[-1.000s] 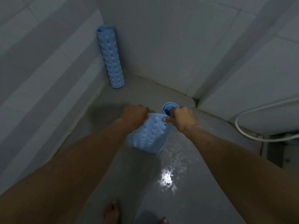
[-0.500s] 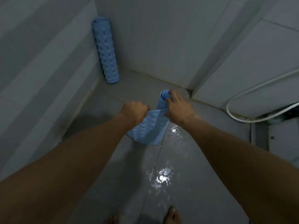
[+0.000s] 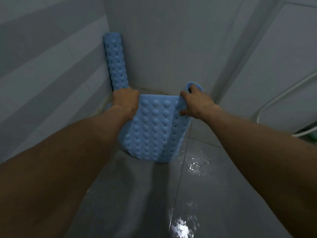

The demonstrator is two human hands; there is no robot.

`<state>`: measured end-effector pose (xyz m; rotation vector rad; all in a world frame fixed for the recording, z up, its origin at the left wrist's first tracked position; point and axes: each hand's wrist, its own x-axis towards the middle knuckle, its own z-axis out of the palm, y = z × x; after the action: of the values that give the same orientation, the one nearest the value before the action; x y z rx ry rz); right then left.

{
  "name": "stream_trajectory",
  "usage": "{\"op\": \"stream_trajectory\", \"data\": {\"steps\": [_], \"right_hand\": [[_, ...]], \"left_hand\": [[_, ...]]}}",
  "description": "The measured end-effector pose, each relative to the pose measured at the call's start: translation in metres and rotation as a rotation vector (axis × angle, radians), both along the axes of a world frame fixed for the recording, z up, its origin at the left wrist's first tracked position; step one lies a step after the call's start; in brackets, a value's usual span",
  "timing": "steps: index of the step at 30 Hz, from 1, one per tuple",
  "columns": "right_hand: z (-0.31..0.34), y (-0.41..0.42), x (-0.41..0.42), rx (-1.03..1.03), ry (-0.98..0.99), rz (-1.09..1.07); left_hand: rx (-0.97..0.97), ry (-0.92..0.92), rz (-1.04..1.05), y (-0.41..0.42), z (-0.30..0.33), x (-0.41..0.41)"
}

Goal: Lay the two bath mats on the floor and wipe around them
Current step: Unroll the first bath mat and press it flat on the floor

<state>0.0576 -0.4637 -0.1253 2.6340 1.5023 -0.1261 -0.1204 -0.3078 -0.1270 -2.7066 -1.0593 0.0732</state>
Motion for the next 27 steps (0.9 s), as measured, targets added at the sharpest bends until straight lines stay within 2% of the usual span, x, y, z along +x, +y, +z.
{"op": "stream_trajectory", "data": {"steps": [3, 7, 11, 16, 21, 22, 25, 27], "right_hand": [[-0.003, 0.004, 0.011, 0.028, -0.097, -0.052], [-0.015, -0.006, 0.006, 0.225, -0.166, -0.020], [-0.011, -0.026, 0.002, 0.201, -0.171, 0.148], [0.010, -0.047, -0.018, 0.159, -0.336, 0.370], [0.013, -0.058, -0.031, 0.131, -0.069, 0.206], [0.014, -0.060, -0.032, 0.086, -0.083, 0.193], [0.012, -0.061, -0.030, -0.044, -0.369, 0.158], [0.010, -0.061, -0.029, -0.076, -0.407, 0.127]], "left_hand": [[0.108, -0.080, 0.018, -0.001, -0.013, 0.013], [0.224, -0.167, 0.019, 0.000, -0.028, 0.017], [0.302, -0.215, -0.015, 0.001, -0.032, 0.007], [0.373, -0.248, -0.062, 0.001, -0.014, -0.017], [0.319, -0.302, -0.003, 0.002, 0.014, -0.037], [0.312, -0.299, 0.002, 0.003, 0.015, -0.042], [0.300, -0.264, 0.010, 0.007, 0.011, -0.052], [0.267, -0.267, 0.029, 0.007, 0.014, -0.054]]}}
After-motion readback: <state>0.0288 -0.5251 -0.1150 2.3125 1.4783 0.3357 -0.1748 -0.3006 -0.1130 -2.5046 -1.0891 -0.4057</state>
